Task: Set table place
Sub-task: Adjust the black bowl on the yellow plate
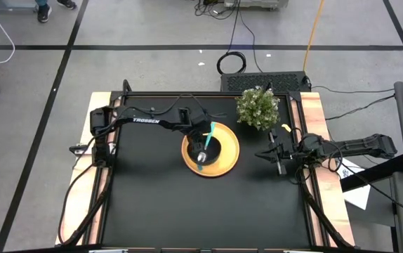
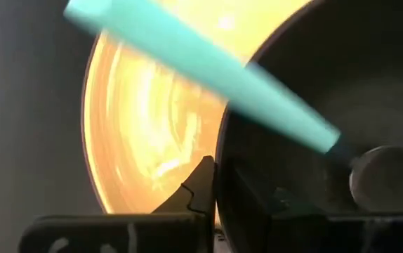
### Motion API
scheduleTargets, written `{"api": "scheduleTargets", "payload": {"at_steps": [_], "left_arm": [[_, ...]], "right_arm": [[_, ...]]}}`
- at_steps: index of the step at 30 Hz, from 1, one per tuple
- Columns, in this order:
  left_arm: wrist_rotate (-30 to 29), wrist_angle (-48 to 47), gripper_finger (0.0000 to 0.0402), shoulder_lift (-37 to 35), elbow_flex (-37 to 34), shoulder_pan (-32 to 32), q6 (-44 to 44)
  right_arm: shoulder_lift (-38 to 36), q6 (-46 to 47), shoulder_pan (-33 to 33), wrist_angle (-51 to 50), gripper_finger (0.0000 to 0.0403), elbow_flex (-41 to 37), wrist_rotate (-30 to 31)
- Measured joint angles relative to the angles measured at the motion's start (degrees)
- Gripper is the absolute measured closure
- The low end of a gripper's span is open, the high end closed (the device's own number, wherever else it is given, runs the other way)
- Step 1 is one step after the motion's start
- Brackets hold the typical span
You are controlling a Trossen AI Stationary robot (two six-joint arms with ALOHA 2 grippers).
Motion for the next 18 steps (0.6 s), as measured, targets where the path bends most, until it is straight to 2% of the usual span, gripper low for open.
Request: {"api": "scheduleTargets", "payload": {"at_steps": [6, 13, 18], "left_arm": [[-2.4, 1.3, 0.0369, 0.2, 0.1, -0.1, 1.4], [-6.0, 4.6, 0.0394, -0.6, 0.1, -1.7, 3.4], [-8.1, 5.7, 0.039, -0.6, 0.0, -3.4, 4.0]], "right_arm": [[0.3, -0.4, 0.0, -0.1, 0.0403, 0.0, 0.0], [0.3, -1.1, 0.0, 0.0, 0.0403, 0.0, 0.0], [0.3, -1.1, 0.0, 0.0, 0.0403, 0.0, 0.0]]}}
